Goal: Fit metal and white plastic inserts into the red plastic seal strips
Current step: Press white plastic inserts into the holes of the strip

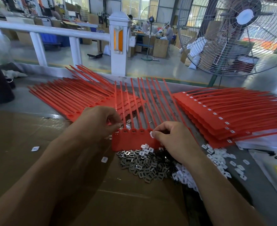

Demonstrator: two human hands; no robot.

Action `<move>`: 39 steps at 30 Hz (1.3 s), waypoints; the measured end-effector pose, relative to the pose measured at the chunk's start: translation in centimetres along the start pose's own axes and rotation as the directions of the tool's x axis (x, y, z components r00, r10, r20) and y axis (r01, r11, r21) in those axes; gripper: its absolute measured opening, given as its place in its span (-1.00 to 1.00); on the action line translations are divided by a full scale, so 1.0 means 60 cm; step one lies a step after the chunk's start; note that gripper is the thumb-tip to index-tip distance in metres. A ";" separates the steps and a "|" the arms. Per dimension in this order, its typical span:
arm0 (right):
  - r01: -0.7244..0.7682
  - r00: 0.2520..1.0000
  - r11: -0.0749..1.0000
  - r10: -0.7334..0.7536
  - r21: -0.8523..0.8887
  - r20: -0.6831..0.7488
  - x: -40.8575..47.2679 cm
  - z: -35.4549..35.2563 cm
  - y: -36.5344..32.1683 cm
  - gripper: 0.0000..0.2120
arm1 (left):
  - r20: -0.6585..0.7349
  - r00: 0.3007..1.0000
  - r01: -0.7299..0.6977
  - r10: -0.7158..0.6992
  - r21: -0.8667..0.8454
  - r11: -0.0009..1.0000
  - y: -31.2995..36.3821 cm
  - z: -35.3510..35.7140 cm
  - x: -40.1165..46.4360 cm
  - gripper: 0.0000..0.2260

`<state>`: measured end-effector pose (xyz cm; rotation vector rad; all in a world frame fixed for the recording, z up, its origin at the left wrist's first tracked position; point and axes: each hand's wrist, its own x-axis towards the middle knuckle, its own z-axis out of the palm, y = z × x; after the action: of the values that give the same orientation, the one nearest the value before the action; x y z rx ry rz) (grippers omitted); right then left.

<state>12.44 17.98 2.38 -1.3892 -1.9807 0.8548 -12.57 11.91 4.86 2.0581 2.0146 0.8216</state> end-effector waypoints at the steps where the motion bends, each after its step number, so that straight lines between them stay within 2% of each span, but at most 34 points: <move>1: -0.001 1.000 1.000 0.001 -0.004 -0.001 0.001 0.000 0.001 -0.91 | 0.014 1.000 -0.003 0.003 0.017 1.000 -0.002 -0.003 -0.001 -0.96; 7: -0.003 1.000 1.000 0.003 -0.026 0.009 0.001 0.000 0.001 -0.91 | 0.104 0.995 -0.009 -0.006 0.143 0.990 0.003 -0.007 -0.004 -0.91; 13: 0.005 1.000 0.999 -0.004 -0.037 0.024 -0.001 -0.001 0.001 -0.91 | 0.137 0.989 0.034 -0.050 0.113 0.993 0.004 -0.001 -0.001 -0.91; 24: -0.007 0.999 1.000 0.009 -0.028 0.047 -0.003 -0.003 -0.001 -0.91 | 0.010 0.992 0.130 -0.129 -0.053 0.990 -0.013 0.009 0.006 -0.80; 34: -0.012 0.999 0.999 0.014 -0.041 0.047 -0.004 -0.005 -0.003 -0.91 | 0.026 0.989 0.147 -0.147 0.014 0.989 0.005 0.008 0.002 -0.80; 39: -0.015 0.998 0.999 0.018 -0.038 0.061 -0.004 -0.005 -0.004 -0.92 | 0.050 0.980 0.192 -0.192 0.003 0.981 0.001 0.015 0.006 -0.87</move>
<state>12.61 17.73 2.74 -1.4179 -2.0432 0.8815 -12.11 12.51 4.23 1.8271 2.1414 0.7278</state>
